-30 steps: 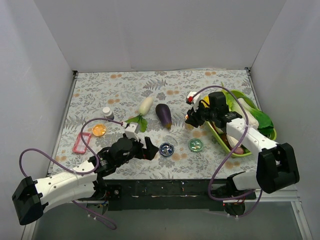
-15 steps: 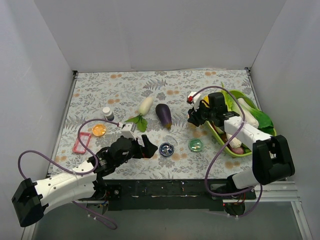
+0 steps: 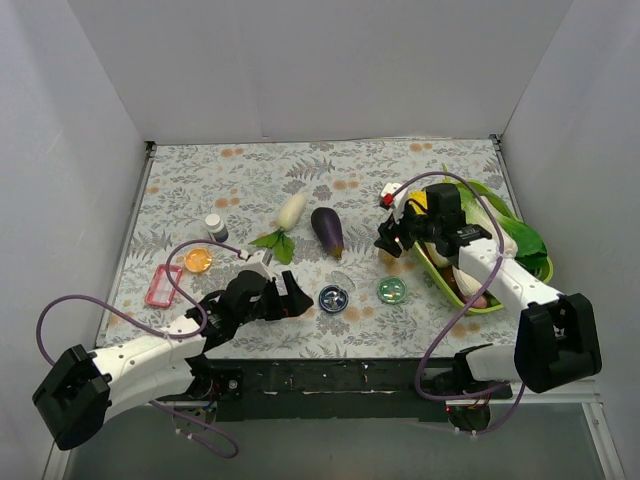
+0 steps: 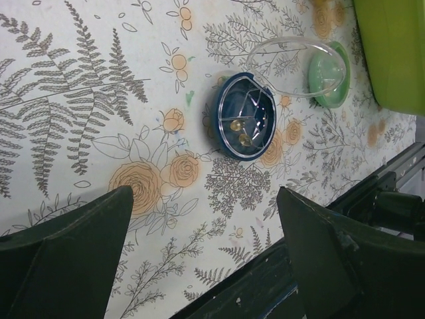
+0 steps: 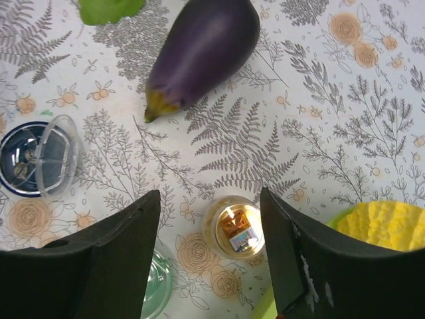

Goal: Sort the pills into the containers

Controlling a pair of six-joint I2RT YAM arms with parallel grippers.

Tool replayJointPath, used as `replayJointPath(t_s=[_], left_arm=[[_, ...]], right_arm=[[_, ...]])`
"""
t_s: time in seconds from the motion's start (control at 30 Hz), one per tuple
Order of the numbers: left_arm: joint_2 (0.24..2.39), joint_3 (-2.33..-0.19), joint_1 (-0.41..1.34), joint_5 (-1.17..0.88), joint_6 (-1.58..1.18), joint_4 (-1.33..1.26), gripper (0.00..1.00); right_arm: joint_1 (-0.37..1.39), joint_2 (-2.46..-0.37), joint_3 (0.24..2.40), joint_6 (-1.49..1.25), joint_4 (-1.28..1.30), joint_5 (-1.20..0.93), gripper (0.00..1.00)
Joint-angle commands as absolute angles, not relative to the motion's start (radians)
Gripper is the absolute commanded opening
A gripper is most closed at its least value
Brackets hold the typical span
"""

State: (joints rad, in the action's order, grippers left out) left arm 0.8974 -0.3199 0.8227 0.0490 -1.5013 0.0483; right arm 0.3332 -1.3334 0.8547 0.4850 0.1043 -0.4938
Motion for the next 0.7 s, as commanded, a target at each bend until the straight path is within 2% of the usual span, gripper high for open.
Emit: replayJointPath(t_s=[0.0, 0.1, 0.13, 0.23, 0.4, 0.67], left_arm=[[0.936, -0.304, 0.805, -0.052, -1.523, -0.047, 0.87], [0.975, -0.301, 0.802, -0.095, -1.534, -0.098, 0.80], [1.014, -0.301, 0.802, -0.103, -1.537, -0.119, 0.78], [1.098, -0.308, 0.798, -0.141, -1.548, -0.156, 0.67], [1.241, -0.356, 0.793, -0.181, -1.526, -0.173, 0.52], [1.351, -0.397, 0.792, -0.201, -1.519, -0.222, 0.46]], right_arm=[[0.331, -1.289, 0.899, 0.538, 0.170, -0.691, 0.68], [0.353, -1.318, 0.925, 0.548, 0.250, -0.794, 0.59], [0.365, -1.350, 0.934, 0.551, 0.286, -0.795, 0.48], [0.399, -1.402, 0.937, 0.523, 0.304, -0.769, 0.31], [0.452, -1.468, 0.939, 0.488, 0.290, -0.683, 0.22], [0.500, -1.558, 0.974, 0.469, 0.310, -0.652, 0.16]])
